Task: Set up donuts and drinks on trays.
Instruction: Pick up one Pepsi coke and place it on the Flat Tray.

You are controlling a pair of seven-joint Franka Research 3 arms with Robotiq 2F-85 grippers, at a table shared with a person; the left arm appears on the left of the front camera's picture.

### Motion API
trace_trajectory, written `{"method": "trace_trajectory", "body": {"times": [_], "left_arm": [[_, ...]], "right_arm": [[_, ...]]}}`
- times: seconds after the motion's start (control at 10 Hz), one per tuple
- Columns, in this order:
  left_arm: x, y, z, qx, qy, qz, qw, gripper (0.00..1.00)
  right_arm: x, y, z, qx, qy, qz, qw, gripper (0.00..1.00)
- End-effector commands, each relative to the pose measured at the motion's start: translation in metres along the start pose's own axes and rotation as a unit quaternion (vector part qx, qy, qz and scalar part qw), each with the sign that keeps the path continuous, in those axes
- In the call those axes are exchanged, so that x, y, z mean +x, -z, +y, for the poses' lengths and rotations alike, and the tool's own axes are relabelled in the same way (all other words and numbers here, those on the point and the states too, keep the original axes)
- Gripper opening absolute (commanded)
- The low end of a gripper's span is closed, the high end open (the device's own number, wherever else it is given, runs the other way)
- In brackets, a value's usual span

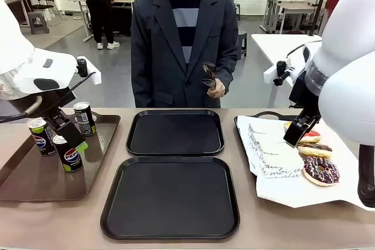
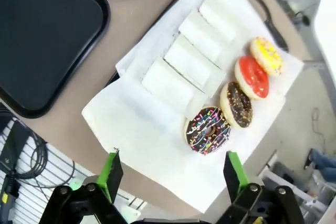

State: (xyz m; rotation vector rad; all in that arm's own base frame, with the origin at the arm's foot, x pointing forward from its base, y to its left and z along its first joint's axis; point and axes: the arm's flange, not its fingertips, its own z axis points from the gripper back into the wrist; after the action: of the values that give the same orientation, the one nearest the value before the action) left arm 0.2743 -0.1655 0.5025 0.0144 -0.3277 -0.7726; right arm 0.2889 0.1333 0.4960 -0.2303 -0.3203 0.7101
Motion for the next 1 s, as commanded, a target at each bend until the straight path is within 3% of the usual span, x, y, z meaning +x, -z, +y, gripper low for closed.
{"method": "trace_trajectory", "body": {"times": [0.0, 0.1, 0.2, 0.3, 0.4, 0.5, 0.6, 0.7, 0.9], "left_arm": [[0.01, 0.013, 0.007, -0.004, -0.008, -0.014, 1.0, 1.0], [0.0, 0.0, 0.0, 0.0, 0.0, 0.0, 1.0, 1.0], [-0.004, 0.001, 0.037, -0.208, -0.098, -0.1, 0.968, 1.0], [-0.02, -0.001, 0.069, -0.326, -0.146, -0.168, 0.919, 1.0], [-0.037, -0.002, 0.092, -0.404, -0.194, -0.209, 0.869, 1.0], [-0.053, -0.004, 0.111, -0.445, -0.221, -0.235, 0.835, 1.0], [-0.07, -0.006, 0.127, -0.468, -0.248, -0.242, 0.813, 1.0], [-0.091, -0.007, 0.143, -0.465, -0.278, -0.261, 0.799, 1.0], [-0.128, -0.01, 0.165, -0.448, -0.325, -0.29, 0.781, 1.0]], "right_arm": [[0.014, 0.016, -0.006, -0.011, 0.019, -0.017, 1.0, 1.0], [0.0, 0.0, 0.0, 0.0, 0.0, 0.0, 1.0, 1.0], [-0.002, 0.015, -0.046, 0.241, 0.094, -0.046, 0.965, 1.0], [-0.018, 0.034, -0.085, 0.35, 0.161, -0.076, 0.919, 1.0], [-0.038, 0.049, -0.113, 0.416, 0.208, -0.089, 0.881, 1.0], [-0.059, 0.061, -0.139, 0.455, 0.251, -0.1, 0.848, 1.0], [-0.081, 0.074, -0.162, 0.49, 0.284, -0.1, 0.818, 1.0], [-0.109, 0.086, -0.184, 0.513, 0.319, -0.122, 0.788, 1.0], [-0.153, 0.09, -0.21, 0.524, 0.364, -0.171, 0.751, 1.0]]}}
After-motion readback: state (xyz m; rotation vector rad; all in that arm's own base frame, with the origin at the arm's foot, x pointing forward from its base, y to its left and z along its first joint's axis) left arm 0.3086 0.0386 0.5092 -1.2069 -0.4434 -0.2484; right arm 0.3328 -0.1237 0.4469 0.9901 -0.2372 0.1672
